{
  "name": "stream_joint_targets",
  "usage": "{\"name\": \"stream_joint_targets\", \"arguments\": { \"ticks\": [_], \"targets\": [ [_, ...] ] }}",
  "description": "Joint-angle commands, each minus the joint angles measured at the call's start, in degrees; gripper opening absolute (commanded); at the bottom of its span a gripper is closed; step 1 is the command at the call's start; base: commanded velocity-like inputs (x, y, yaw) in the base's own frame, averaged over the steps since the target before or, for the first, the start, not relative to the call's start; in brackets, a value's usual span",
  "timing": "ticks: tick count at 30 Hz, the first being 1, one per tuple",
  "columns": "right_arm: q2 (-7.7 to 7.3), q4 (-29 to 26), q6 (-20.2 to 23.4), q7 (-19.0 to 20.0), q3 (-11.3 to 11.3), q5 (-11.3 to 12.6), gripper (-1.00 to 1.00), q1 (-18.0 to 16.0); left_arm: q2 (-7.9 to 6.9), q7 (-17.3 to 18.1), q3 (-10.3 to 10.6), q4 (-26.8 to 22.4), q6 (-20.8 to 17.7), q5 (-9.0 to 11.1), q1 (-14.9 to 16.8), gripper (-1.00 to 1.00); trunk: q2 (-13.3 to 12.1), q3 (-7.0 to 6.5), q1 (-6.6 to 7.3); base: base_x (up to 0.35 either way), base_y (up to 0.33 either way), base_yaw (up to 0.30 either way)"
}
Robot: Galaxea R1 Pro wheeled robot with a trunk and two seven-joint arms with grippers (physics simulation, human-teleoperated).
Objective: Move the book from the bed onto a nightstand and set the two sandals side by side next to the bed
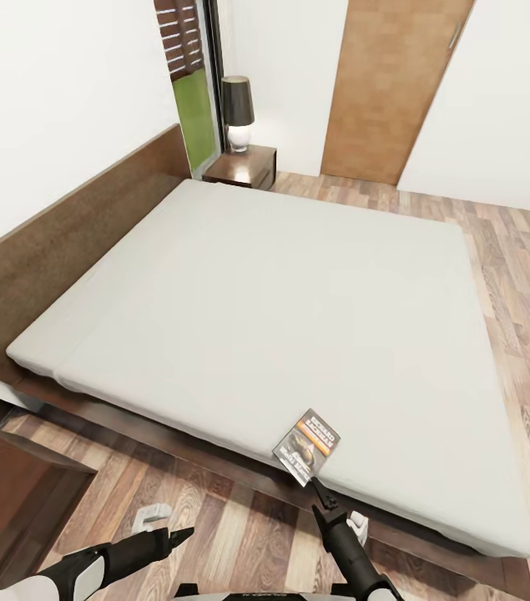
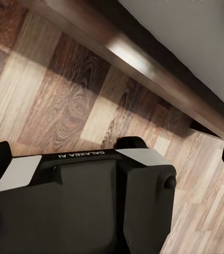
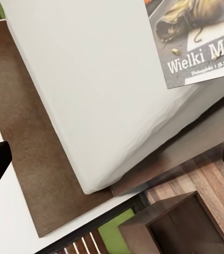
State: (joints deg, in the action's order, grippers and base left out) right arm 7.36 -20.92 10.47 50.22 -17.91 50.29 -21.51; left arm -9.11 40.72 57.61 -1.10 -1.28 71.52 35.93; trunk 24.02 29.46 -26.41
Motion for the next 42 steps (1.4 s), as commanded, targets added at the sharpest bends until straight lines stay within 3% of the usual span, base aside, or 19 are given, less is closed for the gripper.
{"name": "stream_joint_targets", "arguments": {
  "ticks": [1, 42],
  "targets": [
    [0.02, 0.0, 0.6, 0.1, -0.1, 0.5, 1.00, 0.0, -0.03, 0.2, 0.5, 0.0, -0.1, 0.6, 0.0, 1.00, 0.5, 0.26, -0.25, 0.000, 0.000, 0.000],
    [0.02, 0.0, 0.6, 0.2, -0.1, 0.6, 1.00, 0.0, 0.00, 0.2, 0.5, 0.0, -0.1, 0.6, 0.0, 1.00, 16.9, 7.62, -9.25, 0.000, 0.000, 0.000]
  ]
}}
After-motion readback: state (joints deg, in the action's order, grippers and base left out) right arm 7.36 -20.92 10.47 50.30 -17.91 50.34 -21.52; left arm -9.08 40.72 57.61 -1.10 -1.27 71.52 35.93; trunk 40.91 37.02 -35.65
